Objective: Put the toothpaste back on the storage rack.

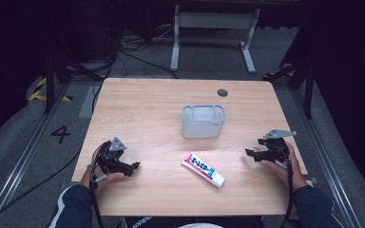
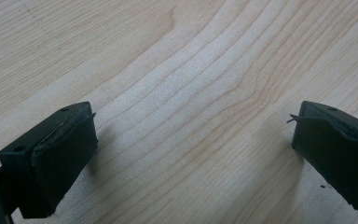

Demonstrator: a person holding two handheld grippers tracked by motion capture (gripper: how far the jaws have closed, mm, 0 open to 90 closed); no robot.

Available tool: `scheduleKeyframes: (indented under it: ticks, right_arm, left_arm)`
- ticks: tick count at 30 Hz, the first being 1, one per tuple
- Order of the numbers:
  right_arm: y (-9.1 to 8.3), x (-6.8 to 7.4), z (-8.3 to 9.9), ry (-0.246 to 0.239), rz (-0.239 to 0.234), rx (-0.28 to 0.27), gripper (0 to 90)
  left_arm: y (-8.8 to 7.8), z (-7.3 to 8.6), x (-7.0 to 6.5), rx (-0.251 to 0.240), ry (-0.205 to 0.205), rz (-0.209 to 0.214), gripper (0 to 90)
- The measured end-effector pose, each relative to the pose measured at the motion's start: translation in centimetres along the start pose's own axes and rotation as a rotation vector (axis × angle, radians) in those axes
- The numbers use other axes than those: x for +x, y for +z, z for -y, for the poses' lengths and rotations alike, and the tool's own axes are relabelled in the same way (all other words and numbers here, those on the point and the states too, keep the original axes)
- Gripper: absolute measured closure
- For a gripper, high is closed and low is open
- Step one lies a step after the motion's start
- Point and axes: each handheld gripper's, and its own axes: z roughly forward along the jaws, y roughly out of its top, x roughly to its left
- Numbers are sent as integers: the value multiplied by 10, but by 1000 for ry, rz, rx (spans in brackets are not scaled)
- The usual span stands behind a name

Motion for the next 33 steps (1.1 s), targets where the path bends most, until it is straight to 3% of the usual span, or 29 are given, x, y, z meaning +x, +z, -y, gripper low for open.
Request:
scheduleKeyframes:
  ticks: [13,24,33]
  right_arm:
    - [-7,31,-17,-88,-96,-17,254]
    - [-9,48,-28,-131,-125,-19,256]
    - [-6,69,-42,-193,-159,-13,258]
  left_arm:
    - [0,0,0,1,0,2,2]
    - [0,0,0,1,2,2,2]
    - [0,0,0,-1,2,3,2]
